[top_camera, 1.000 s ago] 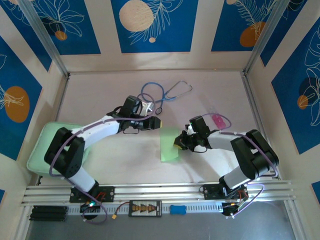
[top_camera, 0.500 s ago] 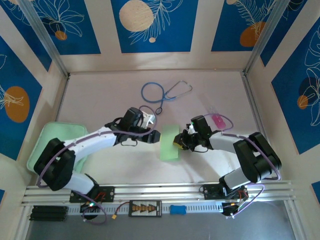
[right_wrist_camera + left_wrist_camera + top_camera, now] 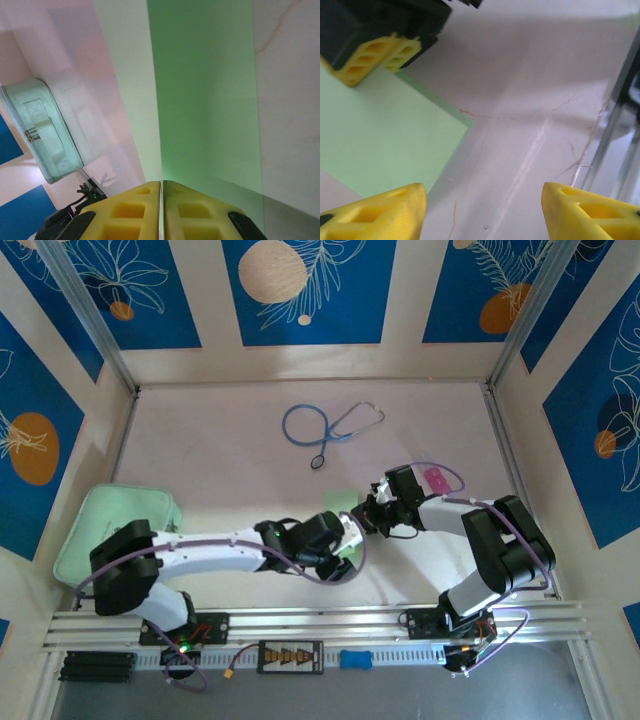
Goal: Fold a paper plane with a square sheet of paper (pick it up from the middle)
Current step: Fold the triangle a second time at the center of the table.
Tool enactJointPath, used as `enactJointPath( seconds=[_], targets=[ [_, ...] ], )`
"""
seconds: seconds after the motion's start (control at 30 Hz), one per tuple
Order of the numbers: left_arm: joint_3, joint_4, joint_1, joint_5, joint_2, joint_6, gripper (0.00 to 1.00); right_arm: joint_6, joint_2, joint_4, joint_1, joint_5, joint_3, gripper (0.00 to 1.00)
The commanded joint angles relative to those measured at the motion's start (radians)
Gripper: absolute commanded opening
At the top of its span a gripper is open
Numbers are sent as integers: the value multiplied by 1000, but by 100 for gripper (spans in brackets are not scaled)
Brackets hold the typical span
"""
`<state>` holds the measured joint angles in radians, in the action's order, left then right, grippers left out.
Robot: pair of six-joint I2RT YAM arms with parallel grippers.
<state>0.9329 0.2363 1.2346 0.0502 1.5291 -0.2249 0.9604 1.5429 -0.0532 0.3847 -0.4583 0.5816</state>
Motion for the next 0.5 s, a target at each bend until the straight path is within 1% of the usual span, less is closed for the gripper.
enactJointPath(
  seconds=[0.0,0.1,0.17,0.23,0.37,0.47],
  targets=[
    [53,52,56,229,45,83,67,-22,-9,39,-4,-34,14,12],
    [63,34,90,309,78,119,69,-19,-10,38,-4,-24,11,12],
    [74,34,101,368,103,119,70,-15,-10,35,-4,-22,10,12],
    [77,24,101,399,119,119,72,-12,-10,36,-4,-21,10,12],
    [97,5,102,408,154,126,72,-3,-15,39,-2,-17,12,11],
    [119,8,101,431,182,123,70,1,-24,41,-2,-13,6,12]
  ],
)
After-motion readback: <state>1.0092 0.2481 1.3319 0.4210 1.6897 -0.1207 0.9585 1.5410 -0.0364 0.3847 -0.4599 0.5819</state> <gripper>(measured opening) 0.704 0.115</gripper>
